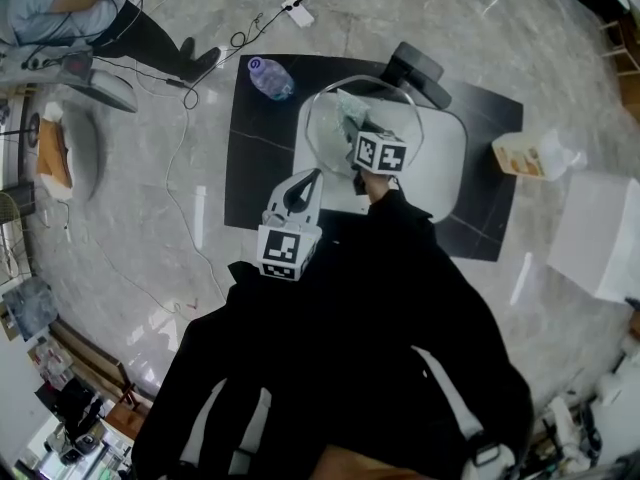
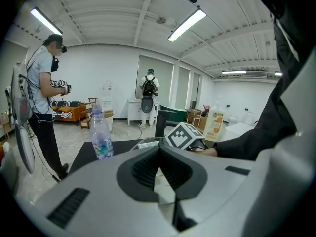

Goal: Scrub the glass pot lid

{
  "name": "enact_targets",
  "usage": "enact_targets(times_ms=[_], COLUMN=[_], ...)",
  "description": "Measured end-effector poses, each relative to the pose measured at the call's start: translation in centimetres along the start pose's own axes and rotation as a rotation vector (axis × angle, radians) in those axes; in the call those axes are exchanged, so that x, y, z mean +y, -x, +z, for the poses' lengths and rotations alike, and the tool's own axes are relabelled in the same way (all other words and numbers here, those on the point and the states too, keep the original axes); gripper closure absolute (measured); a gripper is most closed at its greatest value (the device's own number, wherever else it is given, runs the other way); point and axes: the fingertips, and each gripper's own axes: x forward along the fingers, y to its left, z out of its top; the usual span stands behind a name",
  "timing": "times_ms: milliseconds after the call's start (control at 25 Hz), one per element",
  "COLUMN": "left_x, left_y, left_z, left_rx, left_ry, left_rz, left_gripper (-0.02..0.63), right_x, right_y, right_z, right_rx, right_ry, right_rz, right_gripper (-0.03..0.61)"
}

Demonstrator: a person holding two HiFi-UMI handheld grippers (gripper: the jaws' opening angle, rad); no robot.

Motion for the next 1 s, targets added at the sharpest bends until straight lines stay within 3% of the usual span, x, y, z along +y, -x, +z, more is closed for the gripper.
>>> enact_targets(times_ms=[520,1000], left_x=[0.9,1.2], left_y=[0.3,0.0], left_z=[-0.5,-1.1], left_rx=[0.018,0.034], left_ry=[0.013,0.019], left_rz=[0.028,0.038], left_gripper=[0.619,0.62], right_x=[3.7,2.6], right_y=[-4.1,-5.5], right_z=[-3.3,-3.4], right_rx=[0.09,0.103], right_ry=[0.035,-0.002], right_rz=[0.067,0.015], right_gripper=[0.512,0.512])
